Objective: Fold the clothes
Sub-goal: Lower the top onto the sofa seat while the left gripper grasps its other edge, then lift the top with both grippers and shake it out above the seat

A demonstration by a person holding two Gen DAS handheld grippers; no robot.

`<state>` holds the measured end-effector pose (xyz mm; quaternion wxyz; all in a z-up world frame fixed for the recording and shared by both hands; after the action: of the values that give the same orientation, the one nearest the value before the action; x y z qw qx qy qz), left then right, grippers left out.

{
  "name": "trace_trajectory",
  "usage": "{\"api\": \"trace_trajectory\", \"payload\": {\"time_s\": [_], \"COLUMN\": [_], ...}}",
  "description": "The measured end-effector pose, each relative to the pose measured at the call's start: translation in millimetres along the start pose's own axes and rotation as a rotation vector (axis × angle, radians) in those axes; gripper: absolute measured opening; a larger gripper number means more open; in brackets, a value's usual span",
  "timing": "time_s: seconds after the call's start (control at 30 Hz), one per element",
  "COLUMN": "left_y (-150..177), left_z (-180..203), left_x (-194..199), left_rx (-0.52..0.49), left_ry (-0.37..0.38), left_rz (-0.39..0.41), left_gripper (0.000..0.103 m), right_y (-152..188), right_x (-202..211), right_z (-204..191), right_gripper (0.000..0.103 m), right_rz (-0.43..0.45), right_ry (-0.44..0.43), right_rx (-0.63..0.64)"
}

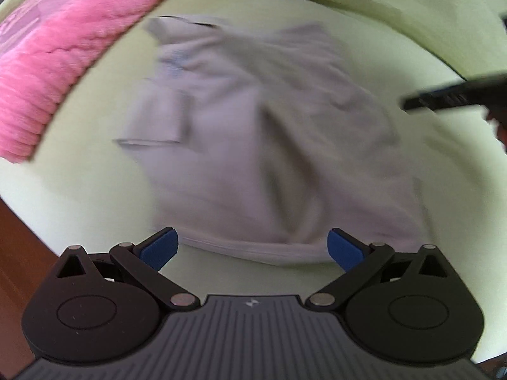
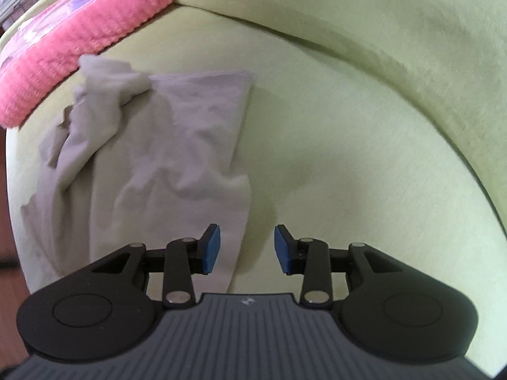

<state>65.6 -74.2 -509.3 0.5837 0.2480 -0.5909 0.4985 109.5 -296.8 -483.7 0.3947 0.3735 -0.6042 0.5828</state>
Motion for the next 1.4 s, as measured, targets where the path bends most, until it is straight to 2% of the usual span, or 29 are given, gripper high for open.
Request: {"api": "trace_trajectory", "payload": {"time_s": [0.1, 0.17, 0.3, 0.37, 0.43, 0.5, 0.57, 0.6, 0.67, 0.7, 0.8, 0.93, 1.0, 1.1, 1.13, 1.23, 1.33, 1.4], "left_y": [14.0, 30.0, 39.7, 42.4, 45.0, 45.5, 44.0, 42.3, 37.9, 35.4, 33.0, 41.2, 59.4, 81.6, 83.7, 91.5, 85.2, 79.3], "left_z": [27.0, 50.6, 58.7, 61.1, 66.0, 67.3, 67.0, 64.3, 58.7, 56.2, 46.5, 28.7, -7.1, -57.3, -62.1, -95.4, -100.5, -100.5], "left_x": [-9.4, -21.1, -32.0, -40.5, -53.0, -59.9, -74.5, -77.4, -81.2, -82.1, -63.2, -17.6, 10.6, 30.1, 31.3, 35.4, 32.9, 29.6], "left_rx": [0.096, 0.249, 0.425, 0.53, 0.624, 0.643, 0.671, 0.676, 0.679, 0.675, 0.646, 0.547, 0.519, 0.516, 0.515, 0.517, 0.488, 0.437], "left_ry": [0.071, 0.146, 0.203, 0.252, 0.3, 0.3, 0.301, 0.304, 0.317, 0.33, 0.353, 0.339, 0.267, 0.156, 0.145, 0.09, 0.086, 0.085], "left_rz": [-0.006, 0.009, 0.052, 0.086, 0.108, 0.11, 0.123, 0.138, 0.165, 0.173, 0.226, 0.278, 0.261, 0.218, 0.213, 0.205, 0.22, 0.244], "left_gripper": [0.101, 0.101, 0.098, 0.092, 0.081, 0.076, 0.067, 0.063, 0.047, 0.006, 0.004, 0.004, 0.004, 0.004, 0.004, 0.004, 0.005, 0.005], "right_y": [15.2, 33.9, 69.6, 84.9, 90.3, 95.0, 95.0, 93.1, 88.7, 85.2, 71.0, 42.9, 31.6, 17.5, 15.7, 14.3, 17.4, 21.4], "right_x": [19.1, 32.1, 47.3, 52.6, 51.4, 49.3, 46.9, 44.1, 39.1, 36.2, 25.2, 7.6, 0.2, -13.7, -17.8, -31.7, -41.1, -45.6], "right_z": [7.5, 14.4, 29.9, 36.1, 36.6, 36.7, 37.6, 38.5, 40.6, 41.8, 42.9, 35.0, 28.5, 13.4, 8.8, -11.5, -34.7, -41.8], "right_gripper": [0.034, 0.035, 0.036, 0.037, 0.037, 0.037, 0.039, 0.039, 0.04, 0.04, 0.04, 0.04, 0.04, 0.049, 0.049, 0.049, 0.049, 0.049], "right_rz": [0.05, 0.058, 0.046, 0.039, 0.038, 0.039, 0.045, 0.051, 0.061, 0.068, 0.085, 0.109, 0.12, 0.136, 0.139, 0.166, 0.205, 0.22], "right_ry": [-0.019, -0.031, -0.053, -0.065, -0.067, -0.067, -0.068, -0.069, -0.071, -0.076, -0.112, -0.171, -0.199, -0.244, -0.249, -0.24, -0.2, -0.208], "right_rx": [0.041, 0.074, 0.084, 0.083, 0.089, 0.097, 0.098, 0.096, 0.091, 0.081, 0.035, -0.032, -0.071, -0.151, -0.172, -0.138, 0.049, 0.12]}}
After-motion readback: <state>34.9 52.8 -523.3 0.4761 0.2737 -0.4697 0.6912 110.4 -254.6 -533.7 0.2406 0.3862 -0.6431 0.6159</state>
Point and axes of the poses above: each gripper's, at about its wrist camera, not at the fingertips, and x roughly against the way its jaws point, z to its right, y to its underside, the point moved 7 cm from there along -x, roughly the way its jaws point, and after that the axes turned 3 degrees about y, right-handed, at the moved point
